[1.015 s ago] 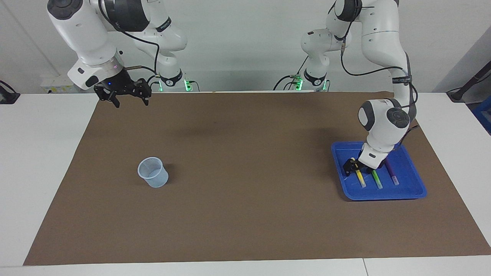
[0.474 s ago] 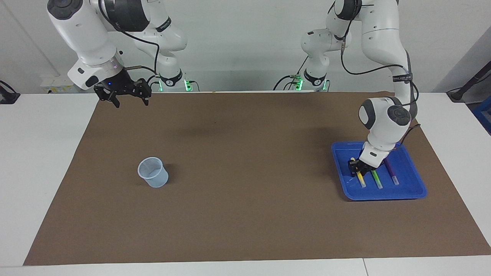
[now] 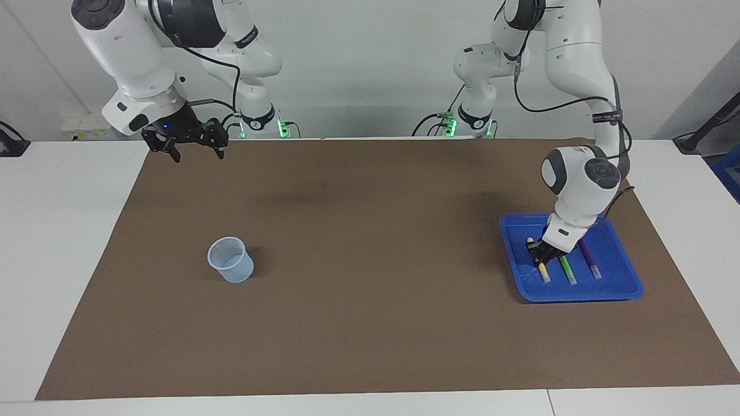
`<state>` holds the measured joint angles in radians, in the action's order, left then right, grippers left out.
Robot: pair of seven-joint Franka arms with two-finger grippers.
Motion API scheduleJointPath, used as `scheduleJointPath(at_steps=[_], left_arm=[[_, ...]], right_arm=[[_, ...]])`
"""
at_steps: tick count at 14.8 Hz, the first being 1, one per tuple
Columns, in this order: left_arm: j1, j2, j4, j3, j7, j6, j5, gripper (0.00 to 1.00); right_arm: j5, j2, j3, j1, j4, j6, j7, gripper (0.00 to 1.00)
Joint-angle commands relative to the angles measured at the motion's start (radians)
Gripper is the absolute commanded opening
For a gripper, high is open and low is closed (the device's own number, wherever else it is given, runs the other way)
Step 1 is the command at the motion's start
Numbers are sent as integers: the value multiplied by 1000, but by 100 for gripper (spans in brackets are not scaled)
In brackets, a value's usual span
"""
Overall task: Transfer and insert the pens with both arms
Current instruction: 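Lower the left gripper onto the yellow pen and close it, then lift the yellow pen out of the tray with the left gripper, then carry the yellow pen toward the right gripper while the right gripper approaches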
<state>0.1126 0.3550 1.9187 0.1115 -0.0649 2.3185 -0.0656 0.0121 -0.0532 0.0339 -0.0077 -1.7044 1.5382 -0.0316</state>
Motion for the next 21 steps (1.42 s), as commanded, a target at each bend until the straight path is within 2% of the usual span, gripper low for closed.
scheduleJointPath(at_steps=[1, 3, 8, 13, 21], left_arm=[[4, 9, -134, -3, -16, -166, 25, 0], [4, 2, -176, -4, -53, -223, 85, 0], [-16, -34, -178, -3, -350, -217, 191, 0], [-40, -79, -178, 27, -675, -217, 259, 0], [-250, -113, -175, 25, -1171, -206, 263, 0]], right_arm=[[-9, -28, 8, -12, -32, 4, -4, 100], [-14, -28, 8, -12, -32, 5, -2, 100], [-17, -48, 8, -14, -75, 22, -14, 100], [-17, -50, 1, -15, -77, 11, -19, 100], [-17, -57, -3, -40, -86, 10, -25, 100]])
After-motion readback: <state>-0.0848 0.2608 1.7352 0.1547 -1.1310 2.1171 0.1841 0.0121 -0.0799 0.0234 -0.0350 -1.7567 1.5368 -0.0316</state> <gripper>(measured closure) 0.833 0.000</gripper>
